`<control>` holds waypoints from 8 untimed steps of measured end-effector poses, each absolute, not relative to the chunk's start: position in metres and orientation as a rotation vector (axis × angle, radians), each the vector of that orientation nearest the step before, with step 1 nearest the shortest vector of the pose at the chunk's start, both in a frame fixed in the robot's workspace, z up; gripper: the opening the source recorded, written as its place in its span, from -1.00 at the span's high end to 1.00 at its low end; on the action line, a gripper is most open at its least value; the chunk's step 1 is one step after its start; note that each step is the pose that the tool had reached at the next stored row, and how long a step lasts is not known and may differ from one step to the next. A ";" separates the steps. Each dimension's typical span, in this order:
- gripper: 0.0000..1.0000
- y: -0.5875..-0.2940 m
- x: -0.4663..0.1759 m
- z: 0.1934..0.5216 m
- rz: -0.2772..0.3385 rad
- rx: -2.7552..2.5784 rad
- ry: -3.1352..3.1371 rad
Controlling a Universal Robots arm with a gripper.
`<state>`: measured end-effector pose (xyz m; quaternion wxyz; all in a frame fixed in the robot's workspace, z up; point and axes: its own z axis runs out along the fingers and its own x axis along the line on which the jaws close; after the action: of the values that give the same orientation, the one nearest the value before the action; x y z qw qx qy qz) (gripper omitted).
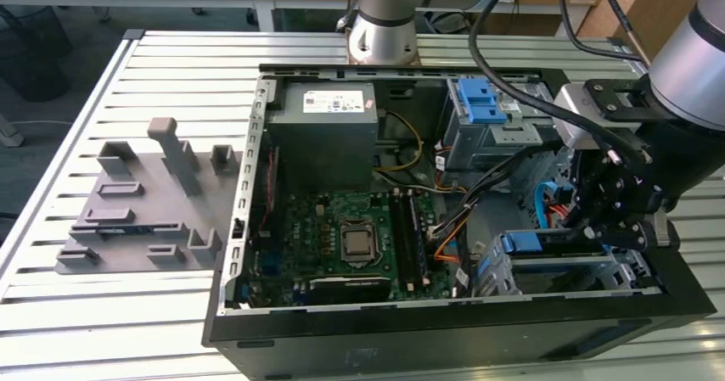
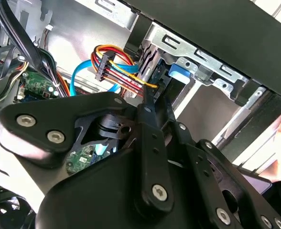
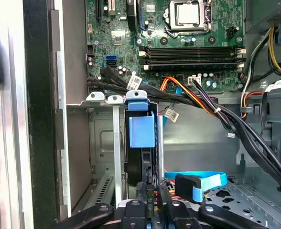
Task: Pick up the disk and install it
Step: 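Insert the first disk wire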
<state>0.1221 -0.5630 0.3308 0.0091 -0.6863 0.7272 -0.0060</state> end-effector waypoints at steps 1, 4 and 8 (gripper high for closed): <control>0.52 -0.563 0.122 0.332 -0.018 -2.144 2.271; 0.52 -0.563 0.122 0.338 -0.016 -2.145 2.273; 0.55 -0.563 0.122 0.339 -0.014 -2.146 2.273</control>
<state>0.1223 -0.5629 0.3390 0.0077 -0.6864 0.7272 -0.0045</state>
